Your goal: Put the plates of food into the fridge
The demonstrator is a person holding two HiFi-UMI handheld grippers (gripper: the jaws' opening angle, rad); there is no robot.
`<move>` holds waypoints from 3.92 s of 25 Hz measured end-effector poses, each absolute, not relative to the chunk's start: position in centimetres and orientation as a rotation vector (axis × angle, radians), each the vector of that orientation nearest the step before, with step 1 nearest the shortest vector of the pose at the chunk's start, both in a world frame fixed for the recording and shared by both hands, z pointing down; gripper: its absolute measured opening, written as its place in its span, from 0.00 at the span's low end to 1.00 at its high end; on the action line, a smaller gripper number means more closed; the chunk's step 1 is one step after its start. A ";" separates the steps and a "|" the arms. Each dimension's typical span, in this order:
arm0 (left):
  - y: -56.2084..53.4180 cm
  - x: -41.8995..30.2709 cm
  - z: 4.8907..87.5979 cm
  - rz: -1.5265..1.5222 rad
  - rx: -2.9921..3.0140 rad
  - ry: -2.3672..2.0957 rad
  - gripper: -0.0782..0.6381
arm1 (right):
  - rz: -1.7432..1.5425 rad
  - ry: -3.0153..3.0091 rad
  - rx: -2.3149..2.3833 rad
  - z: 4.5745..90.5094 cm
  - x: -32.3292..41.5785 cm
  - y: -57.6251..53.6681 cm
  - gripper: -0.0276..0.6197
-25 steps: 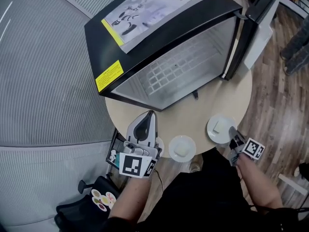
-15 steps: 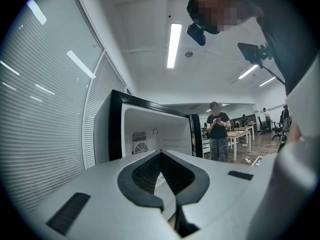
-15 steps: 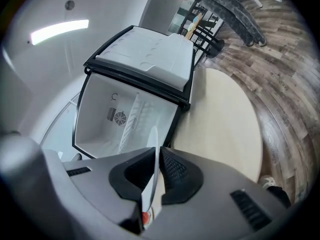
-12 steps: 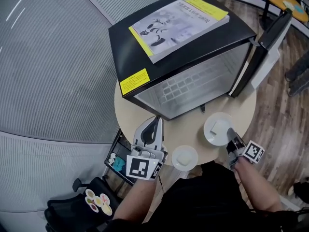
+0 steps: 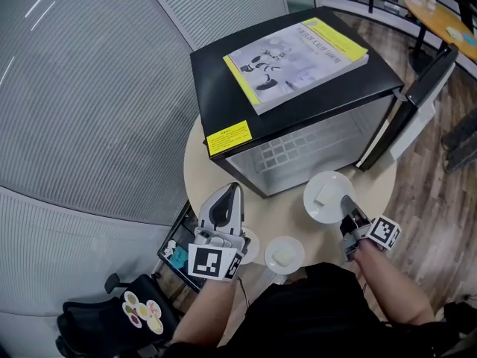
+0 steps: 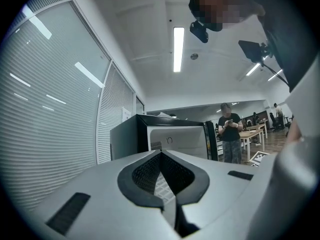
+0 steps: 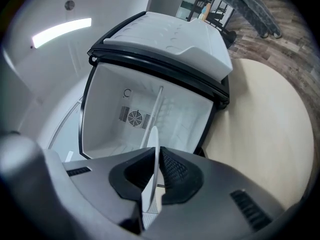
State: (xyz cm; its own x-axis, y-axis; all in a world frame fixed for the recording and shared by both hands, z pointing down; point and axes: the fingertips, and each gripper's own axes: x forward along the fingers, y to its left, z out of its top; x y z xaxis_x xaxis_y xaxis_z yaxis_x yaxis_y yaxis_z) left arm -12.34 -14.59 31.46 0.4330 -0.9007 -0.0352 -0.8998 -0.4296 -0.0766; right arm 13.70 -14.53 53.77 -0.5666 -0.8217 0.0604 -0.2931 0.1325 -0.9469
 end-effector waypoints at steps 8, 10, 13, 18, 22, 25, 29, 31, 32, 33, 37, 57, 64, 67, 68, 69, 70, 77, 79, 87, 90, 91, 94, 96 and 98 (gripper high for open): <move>-14.7 -14.7 30.3 -0.011 -2.514 1.717 0.11 | -1.456 1.936 -1.046 51.0 12.3 -17.8 0.08; -14.8 -15.4 30.6 -0.017 -2.492 1.750 0.11 | -1.468 1.937 -1.029 50.3 11.8 -18.5 0.08; -14.9 -16.4 31.3 -0.046 -2.452 1.815 0.11 | -1.493 1.951 -0.985 49.4 10.6 -19.5 0.08; -14.8 -17.6 31.6 -0.054 -2.399 1.893 0.11 | -1.603 1.950 -0.953 49.0 8.4 -20.8 0.08; -15.0 -18.3 31.3 -0.042 -2.391 1.902 0.11 | -1.609 1.953 -0.964 48.4 7.0 -21.6 0.08; -15.7 -18.8 30.9 -0.020 -2.392 1.877 0.11 | -1.602 1.941 -1.016 48.7 6.5 -22.5 0.08; -16.2 -19.2 31.3 0.007 -2.414 1.842 0.11 | -1.604 1.917 -1.077 49.9 5.9 -22.9 0.08; -16.4 -19.4 31.4 0.012 -2.430 1.822 0.11 | -1.598 1.889 -1.111 50.3 5.8 -23.3 0.08; -16.5 -19.5 31.4 0.014 -2.438 1.813 0.11 | -1.593 1.873 -1.123 50.3 5.8 -23.4 0.08; -16.5 -19.6 31.5 0.014 -2.444 1.804 0.11 | -1.589 1.857 -1.133 50.3 5.7 -23.5 0.08; -16.4 -20.4 31.5 0.011 -2.461 1.786 0.11 | -1.575 1.823 -1.155 50.3 5.2 -23.6 0.08; -17.0 -26.7 31.0 0.021 -2.438 1.826 0.11 | -1.533 1.869 -1.317 49.1 1.5 -27.2 0.08; -17.6 -27.8 31.2 0.024 -2.439 1.829 0.11 | -1.424 2.050 -1.427 48.3 0.4 -29.0 0.08; -17.8 -28.1 31.4 0.015 -2.445 1.832 0.11 | -1.370 2.124 -1.499 48.2 0.2 -29.6 0.08; -17.8 -28.2 31.5 0.014 -2.445 1.833 0.11 | -1.349 2.158 -1.525 48.2 0.1 -29.8 0.08; -17.9 -28.4 31.5 0.013 -2.443 1.834 0.11 | -1.326 2.197 -1.550 48.2 -0.1 -30.0 0.08; -18.0 -28.5 31.4 0.012 -2.442 1.835 0.11 | -1.303 2.239 -1.569 48.2 -0.3 -30.3 0.08; -18.2 -28.8 31.6 -0.013 -2.435 1.834 0.11 | -1.128 2.504 -1.628 47.7 -1.8 -31.7 0.09; -18.2 -28.9 31.7 -0.012 -2.435 1.840 0.11 | -1.066 2.586 -1.653 47.7 -2.2 -32.1 0.11; -18.0 -28.9 31.8 -0.052 -2.416 1.844 0.11 | -1.022 2.809 -1.675 49.5 -2.8 -32.8 0.18; -17.7 -29.0 31.6 -0.055 -2.409 1.854 0.11 | -1.056 2.817 -1.659 49.6 -2.7 -33.0 0.18; -17.7 -29.0 31.6 -0.057 -2.406 1.859 0.11 | -1.040 2.825 -1.647 49.2 -2.9 -33.1 0.18; -17.6 -29.0 31.3 -0.062 -2.398 1.867 0.11 | -0.990 2.859 -1.632 48.1 -3.0 -33.5 0.19; -17.5 -28.8 31.2 -0.065 -2.393 1.865 0.11 | -0.977 2.906 -1.646 48.3 -2.8 -33.6 0.21; -17.4 -28.5 31.0 -0.067 -2.388 1.865 0.11 | -0.983 2.979 -1.645 48.8 -2.7 -33.6 0.33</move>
